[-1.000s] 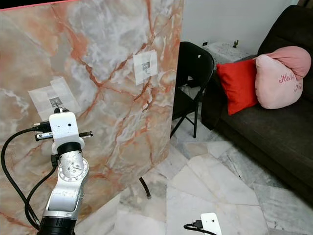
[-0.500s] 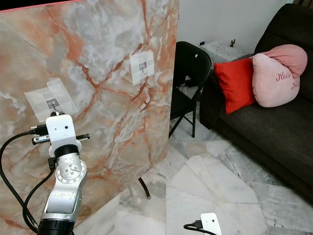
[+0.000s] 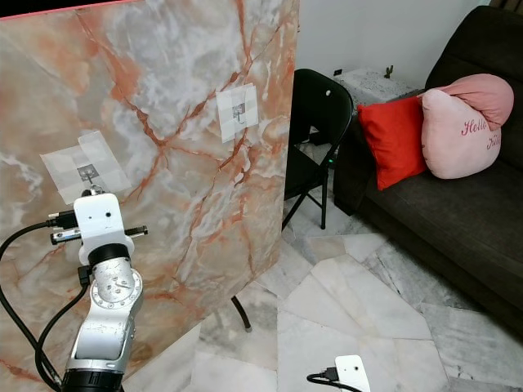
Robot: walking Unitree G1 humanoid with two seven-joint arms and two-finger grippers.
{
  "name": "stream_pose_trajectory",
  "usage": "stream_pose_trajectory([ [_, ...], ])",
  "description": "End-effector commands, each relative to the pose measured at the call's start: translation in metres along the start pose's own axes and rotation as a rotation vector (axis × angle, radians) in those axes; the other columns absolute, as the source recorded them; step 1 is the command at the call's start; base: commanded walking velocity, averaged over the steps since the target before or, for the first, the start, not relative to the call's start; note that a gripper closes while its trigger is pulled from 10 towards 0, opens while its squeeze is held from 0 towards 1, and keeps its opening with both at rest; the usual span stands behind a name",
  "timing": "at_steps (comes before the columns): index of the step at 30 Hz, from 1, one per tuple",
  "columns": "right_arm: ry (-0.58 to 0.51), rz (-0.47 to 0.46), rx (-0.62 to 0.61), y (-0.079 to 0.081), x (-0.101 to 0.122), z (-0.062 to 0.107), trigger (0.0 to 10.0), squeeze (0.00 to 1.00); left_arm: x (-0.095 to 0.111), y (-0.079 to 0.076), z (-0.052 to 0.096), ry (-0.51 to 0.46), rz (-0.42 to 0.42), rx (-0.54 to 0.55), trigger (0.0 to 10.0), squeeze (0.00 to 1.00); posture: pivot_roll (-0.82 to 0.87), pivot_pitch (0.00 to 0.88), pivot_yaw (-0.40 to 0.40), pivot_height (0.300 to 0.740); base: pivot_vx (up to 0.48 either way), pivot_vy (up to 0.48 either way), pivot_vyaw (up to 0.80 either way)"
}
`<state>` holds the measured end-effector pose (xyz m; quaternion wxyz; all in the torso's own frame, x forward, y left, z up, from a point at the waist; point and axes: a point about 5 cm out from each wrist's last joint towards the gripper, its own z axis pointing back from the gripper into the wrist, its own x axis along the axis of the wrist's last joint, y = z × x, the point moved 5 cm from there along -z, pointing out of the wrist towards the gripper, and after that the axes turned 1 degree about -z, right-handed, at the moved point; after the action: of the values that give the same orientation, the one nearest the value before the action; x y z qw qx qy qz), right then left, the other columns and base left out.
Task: Hang keys on a hook
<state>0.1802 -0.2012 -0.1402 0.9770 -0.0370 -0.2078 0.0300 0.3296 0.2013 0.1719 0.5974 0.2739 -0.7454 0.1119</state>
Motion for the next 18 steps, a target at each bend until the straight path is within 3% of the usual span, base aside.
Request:
stream_pose_trajectory([
  [1,-0.013,-0.013,-0.004,-0.0007,0.0023,0.0000,10.0,0.00,-0.0072,0.0036,-0.0006,0.033,-0.011,0.011,10.0,0.00,0.08,0.000,-0.059,0.740,0.000,0.000,0.00],
  [18,-0.012,-0.016,-0.004,-0.0005,0.0018,0.0000,10.0,0.00,-0.0035,-0.0062,-0.0019,0.033,0.020,-0.034,10.0,0.00,0.08,0.000,-0.057,0.740,0.000,0.000,0.00],
])
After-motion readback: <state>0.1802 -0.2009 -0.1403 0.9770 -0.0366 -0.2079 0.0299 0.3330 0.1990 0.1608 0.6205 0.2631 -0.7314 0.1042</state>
